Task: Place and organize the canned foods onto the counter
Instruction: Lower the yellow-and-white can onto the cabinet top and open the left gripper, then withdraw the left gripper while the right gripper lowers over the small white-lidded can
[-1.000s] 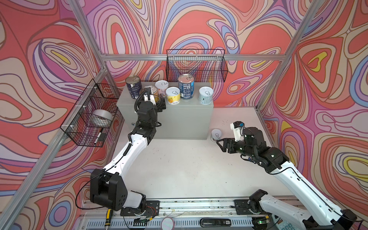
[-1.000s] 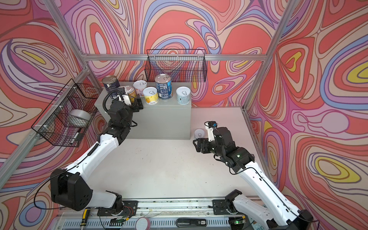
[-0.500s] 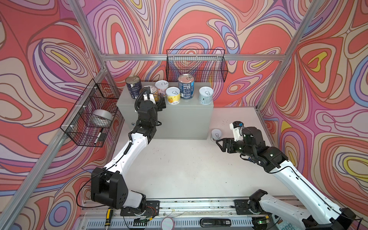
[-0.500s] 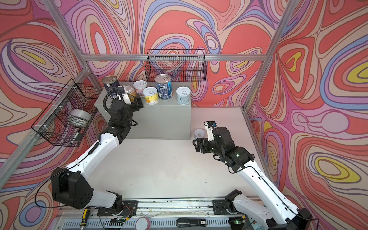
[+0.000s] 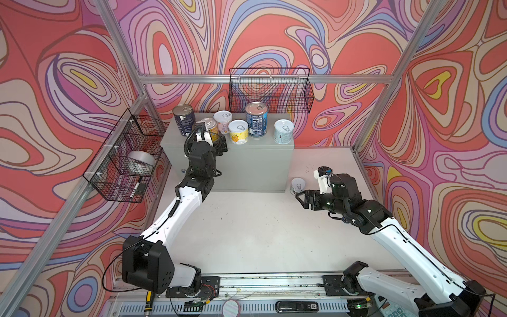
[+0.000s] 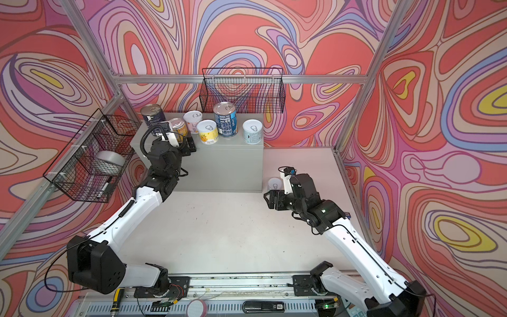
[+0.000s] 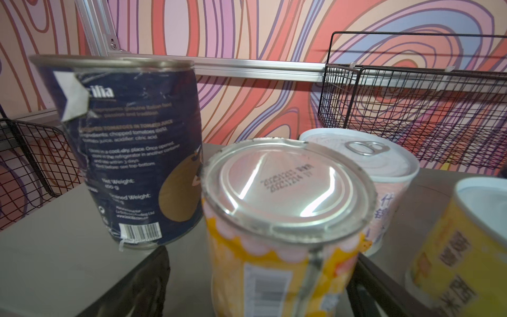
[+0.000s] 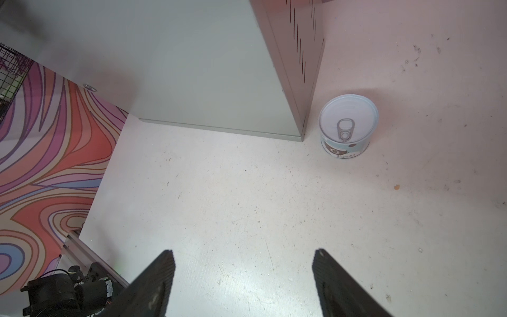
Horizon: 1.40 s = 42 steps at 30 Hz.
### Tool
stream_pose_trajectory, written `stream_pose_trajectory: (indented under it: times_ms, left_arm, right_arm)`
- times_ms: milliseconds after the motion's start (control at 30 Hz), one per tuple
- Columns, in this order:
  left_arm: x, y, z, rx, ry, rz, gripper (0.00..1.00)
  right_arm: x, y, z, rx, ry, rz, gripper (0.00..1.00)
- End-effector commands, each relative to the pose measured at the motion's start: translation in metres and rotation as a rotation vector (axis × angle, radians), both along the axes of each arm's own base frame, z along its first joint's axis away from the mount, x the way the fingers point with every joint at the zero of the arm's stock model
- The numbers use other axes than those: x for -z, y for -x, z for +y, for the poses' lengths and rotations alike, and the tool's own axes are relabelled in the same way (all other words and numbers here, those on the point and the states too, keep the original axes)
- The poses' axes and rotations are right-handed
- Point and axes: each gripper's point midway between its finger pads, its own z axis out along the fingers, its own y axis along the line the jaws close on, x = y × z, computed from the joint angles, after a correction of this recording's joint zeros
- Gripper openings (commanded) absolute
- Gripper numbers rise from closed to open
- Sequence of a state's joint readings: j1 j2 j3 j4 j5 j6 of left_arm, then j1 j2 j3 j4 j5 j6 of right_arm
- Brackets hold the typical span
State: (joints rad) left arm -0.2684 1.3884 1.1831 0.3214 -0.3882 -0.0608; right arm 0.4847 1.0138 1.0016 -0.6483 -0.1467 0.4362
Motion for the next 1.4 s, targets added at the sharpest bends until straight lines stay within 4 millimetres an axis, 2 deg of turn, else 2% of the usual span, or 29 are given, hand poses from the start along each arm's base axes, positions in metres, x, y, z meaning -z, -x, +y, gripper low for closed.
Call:
stream_pose_trajectory:
  times_ms: [0, 133, 200, 267, 400, 533, 633, 800, 933, 1067, 1233, 1367]
  left_arm:
    - [-0.004, 0.012, 0.012, -0.046, 0.021, -0.002, 1.00]
    - [-0.004, 0.022, 0.022, -0.093, 0.016, 0.002, 1.00]
    - [-0.002, 0.029, 0.026, -0.106, -0.019, 0.024, 1.00]
    - [0.004, 0.041, 0.028, -0.102, -0.037, 0.056, 1.00]
    - [0.008, 0.071, 0.037, -0.111, -0.019, 0.013, 1.00]
    - [0.014, 0.092, 0.043, -0.126, 0.014, 0.026, 1.00]
    - [0.025, 0.094, 0.039, -0.100, 0.023, 0.054, 1.00]
    - [0.017, 0.085, 0.034, -0.089, 0.013, 0.052, 1.00]
    - [0.036, 0.087, 0.044, -0.153, 0.011, 0.156, 1.00]
    - [0.055, 0.108, 0.062, -0.239, 0.031, 0.188, 1.00]
    - [0.072, 0.130, 0.073, -0.278, 0.042, 0.181, 1.00]
    - [0.088, 0.132, 0.072, -0.269, 0.058, 0.225, 1.00]
  right_arm:
    - [-0.002, -0.004, 0.001, 0.008, -0.004, -0.002, 0.82]
    - [0.003, -0.011, -0.004, 0.032, 0.039, -0.010, 0.82]
    - [0.015, -0.021, -0.014, 0.085, 0.105, 0.003, 0.82]
    - [0.027, -0.031, -0.024, 0.156, 0.167, 0.039, 0.82]
    - [0.037, -0.050, -0.026, 0.211, 0.178, 0.036, 0.82]
    - [0.062, -0.075, -0.025, 0.249, 0.164, 0.081, 0.82]
    - [0.080, -0.093, -0.023, 0.261, 0.124, 0.121, 0.80]
    - [0.103, -0.116, -0.023, 0.285, 0.158, 0.147, 0.73]
    - [0.124, -0.127, -0.029, 0.325, 0.202, 0.187, 0.72]
    - [0.139, -0.132, -0.035, 0.369, 0.224, 0.199, 0.75]
    - [0.151, -0.141, -0.036, 0.377, 0.262, 0.221, 0.76]
    - [0.152, -0.151, -0.038, 0.396, 0.278, 0.211, 0.76]
